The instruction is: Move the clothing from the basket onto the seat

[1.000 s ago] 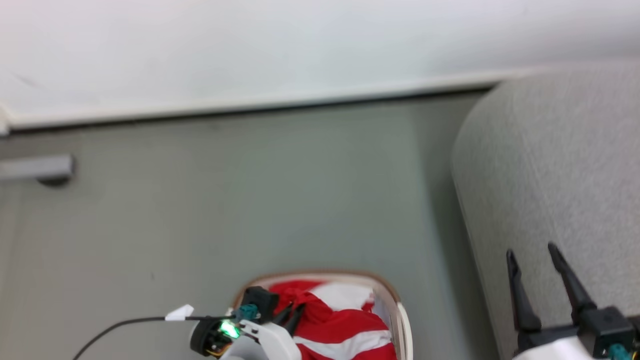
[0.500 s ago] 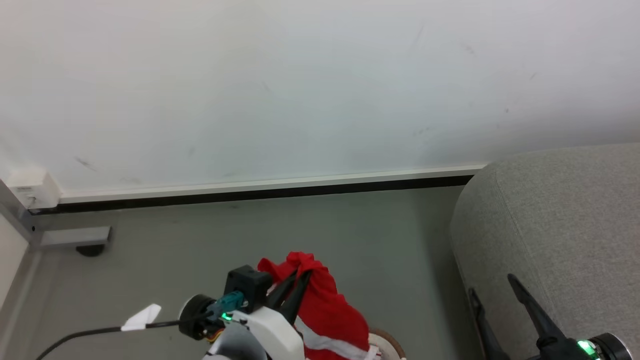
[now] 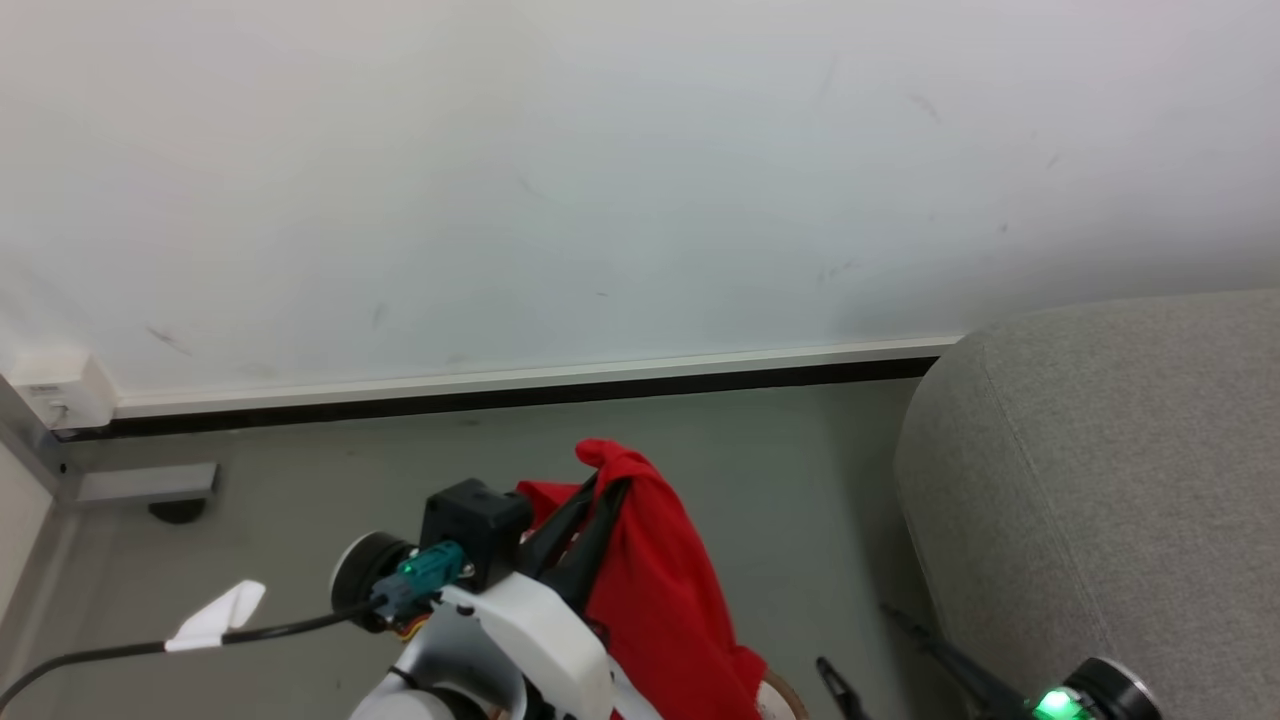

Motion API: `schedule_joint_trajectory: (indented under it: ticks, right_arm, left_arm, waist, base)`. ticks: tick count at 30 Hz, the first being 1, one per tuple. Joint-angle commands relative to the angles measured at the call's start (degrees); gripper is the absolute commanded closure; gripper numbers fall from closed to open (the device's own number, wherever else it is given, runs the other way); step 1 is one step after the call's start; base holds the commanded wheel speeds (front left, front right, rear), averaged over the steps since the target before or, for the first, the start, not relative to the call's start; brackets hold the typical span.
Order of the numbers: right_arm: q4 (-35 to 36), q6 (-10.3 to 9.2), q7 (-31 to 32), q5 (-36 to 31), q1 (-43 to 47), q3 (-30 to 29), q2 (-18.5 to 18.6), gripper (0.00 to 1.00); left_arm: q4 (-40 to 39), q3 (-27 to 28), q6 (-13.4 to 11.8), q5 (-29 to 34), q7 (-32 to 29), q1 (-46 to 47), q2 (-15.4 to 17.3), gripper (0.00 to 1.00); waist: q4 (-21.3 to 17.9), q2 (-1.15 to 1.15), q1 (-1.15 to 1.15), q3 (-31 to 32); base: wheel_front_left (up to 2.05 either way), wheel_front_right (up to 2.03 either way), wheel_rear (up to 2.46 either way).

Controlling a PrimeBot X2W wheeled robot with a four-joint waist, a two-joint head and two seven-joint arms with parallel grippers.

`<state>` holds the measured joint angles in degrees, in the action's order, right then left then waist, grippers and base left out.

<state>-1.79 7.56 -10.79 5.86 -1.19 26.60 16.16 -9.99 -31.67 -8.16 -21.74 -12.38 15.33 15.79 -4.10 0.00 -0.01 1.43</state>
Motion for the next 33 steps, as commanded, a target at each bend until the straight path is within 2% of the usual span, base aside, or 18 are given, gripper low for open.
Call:
schedule_joint_trajectory:
  ticks: [1,5,10,18,22,25,26,27,28,33]
  right_arm:
    - [0.1,-0.14,0.6,1.19,-0.97,2.03,0.13,0.0]
    - [-1.03,-0.14,1.49,3.77,-1.84,7.15,-1.48,0.0]
    - [-4.62,-0.14,1.04,2.88,-2.83,10.88,-4.61,0.0]
    - [-17.29,-0.14,-1.64,-3.74,-9.46,10.48,-11.85,0.0]
    - [-25.17,-0.14,-2.79,-7.37,-14.02,8.8,-13.13,0.0]
    - [-27.37,-0.14,-3.54,-3.8,-16.12,9.42,-13.39,0.0]
    - [-27.93,-0.14,-3.75,-2.12,-16.69,9.64,-13.34,0.25]
    - [-28.68,-0.14,-3.92,-0.36,-17.09,10.16,-13.3,0.77]
    - [-29.16,-0.14,-3.97,0.77,-17.7,10.55,-13.31,1.0]
    - [-30.81,-0.14,-4.35,4.91,-19.28,10.95,-13.32,1.0]
  left_arm:
    - [-0.73,-0.11,-0.21,0.59,-0.23,0.96,-0.07,1.0]
    - [-0.86,-1.1,-0.04,0.71,-0.85,1.88,-0.89,1.0]
    - [-0.16,-2.49,0.39,1.03,-1.33,3.32,-2.11,1.0]
    - [1.47,-4.64,1.13,1.21,-1.73,5.18,-3.78,1.0]
    - [2.1,-5.29,1.4,1.2,-2.06,5.6,-4.21,1.0]
    - [2.62,-5.65,1.37,1.05,-2.22,5.71,-4.32,1.0]
    - [2.8,-5.72,1.35,0.98,-2.33,5.8,-4.36,1.0]
    - [3.01,-5.78,1.36,0.84,-2.42,5.84,-4.42,1.0]
    - [3.23,-5.8,1.3,0.69,-2.45,5.83,-4.46,1.0]
    - [4.32,-5.42,0.6,0.38,-2.37,5.61,-4.26,1.0]
  waist:
    - [0.42,0.0,0.01,0.08]
    - [1.4,0.0,0.01,0.22]
    - [2.5,0.0,0.01,0.48]
    - [2.78,0.0,0.01,0.63]
    - [2.77,0.0,0.01,0.45]
    - [2.91,0.0,0.01,0.32]
    - [2.95,0.0,0.01,0.28]
    - [3.01,0.0,0.01,0.26]
    - [3.06,0.0,0.01,0.25]
    - [2.95,0.0,0.01,0.22]
  base:
    - [0.0,0.0,0.0]
    - [0.0,0.0,0.0]
    - [0.0,0.0,0.0]
    - [0.0,0.0,0.0]
    - [0.0,0.0,0.0]
    - [0.0,0.0,0.0]
    - [0.0,0.0,0.0]
    - [0.0,0.0,0.0]
    - [0.0,0.0,0.0]
    - [0.0,0.0,0.0]
